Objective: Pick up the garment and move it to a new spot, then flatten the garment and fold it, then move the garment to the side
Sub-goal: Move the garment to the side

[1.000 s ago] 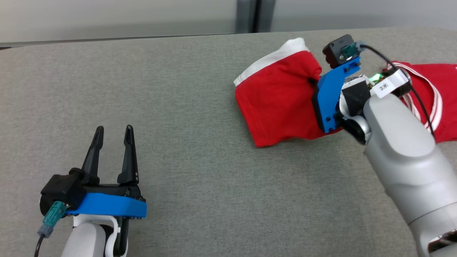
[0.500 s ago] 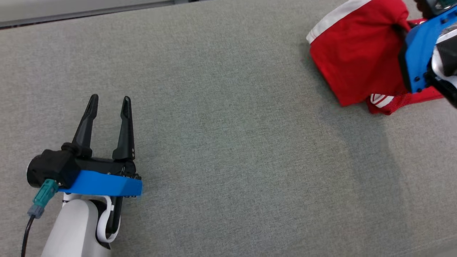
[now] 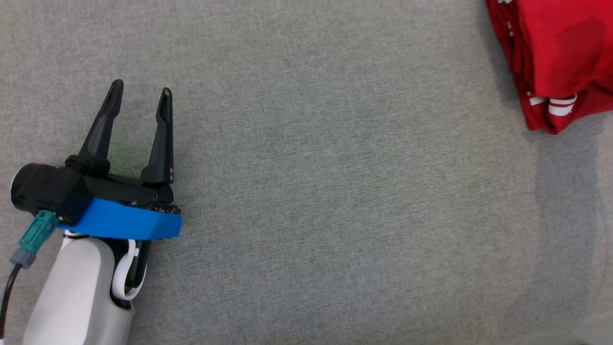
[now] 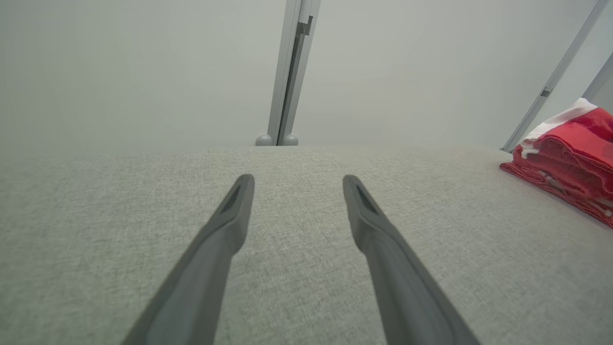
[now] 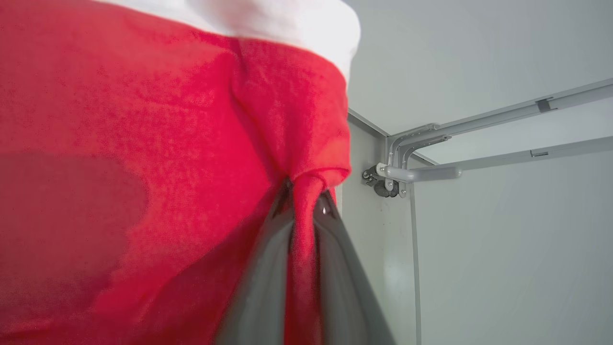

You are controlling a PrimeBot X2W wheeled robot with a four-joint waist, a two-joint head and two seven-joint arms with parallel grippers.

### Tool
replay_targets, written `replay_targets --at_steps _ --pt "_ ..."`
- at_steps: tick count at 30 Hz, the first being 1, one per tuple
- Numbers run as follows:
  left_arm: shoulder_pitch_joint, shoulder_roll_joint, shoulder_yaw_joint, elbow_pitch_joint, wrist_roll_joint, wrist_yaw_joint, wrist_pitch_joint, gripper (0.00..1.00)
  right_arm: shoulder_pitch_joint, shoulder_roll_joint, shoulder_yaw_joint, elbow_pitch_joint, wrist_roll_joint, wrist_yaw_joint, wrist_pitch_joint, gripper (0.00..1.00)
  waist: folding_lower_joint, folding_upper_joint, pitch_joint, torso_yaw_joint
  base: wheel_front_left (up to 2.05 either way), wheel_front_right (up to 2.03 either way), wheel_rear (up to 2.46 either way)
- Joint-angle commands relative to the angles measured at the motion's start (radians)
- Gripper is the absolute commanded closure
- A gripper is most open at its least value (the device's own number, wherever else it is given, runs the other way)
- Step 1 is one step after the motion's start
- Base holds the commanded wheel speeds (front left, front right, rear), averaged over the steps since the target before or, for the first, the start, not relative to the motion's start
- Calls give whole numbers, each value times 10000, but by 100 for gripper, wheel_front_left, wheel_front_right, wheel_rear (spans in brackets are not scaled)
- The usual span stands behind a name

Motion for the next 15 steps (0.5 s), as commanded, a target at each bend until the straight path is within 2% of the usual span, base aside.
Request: replay_targets --at_steps 1,2,3,4,9,15 --pt "-183 116 -27 -96 -65 -70 31 0 233 196 -245 209 -301 -1 -140 100 -1 0 202 113 0 0 0" --pt "-203 155 -45 -115 -98 -70 47 0 267 261 -404 340 -477 -1 -141 92 -1 0 244 134 0 0 0" --pt "-211 192 -58 -110 -98 -71 72 0 294 319 -554 434 -692 -1 -202 59 -1 0 266 152 0 0 0" --pt "-219 220 -77 -113 -80 -71 90 0 317 399 -714 511 -893 -1 -295 0 -1 0 279 168 0 0 0" --pt "-188 199 -178 49 -112 -65 -24 0 554 762 -1436 804 -2096 -1 -811 0 -1 0 25 301 0 0 0" --pt "213 -201 -322 552 -237 37 -337 0 1072 1300 -2321 1047 -2528 -1 -1822 0 -1 0 -1090 564 0 0 0"
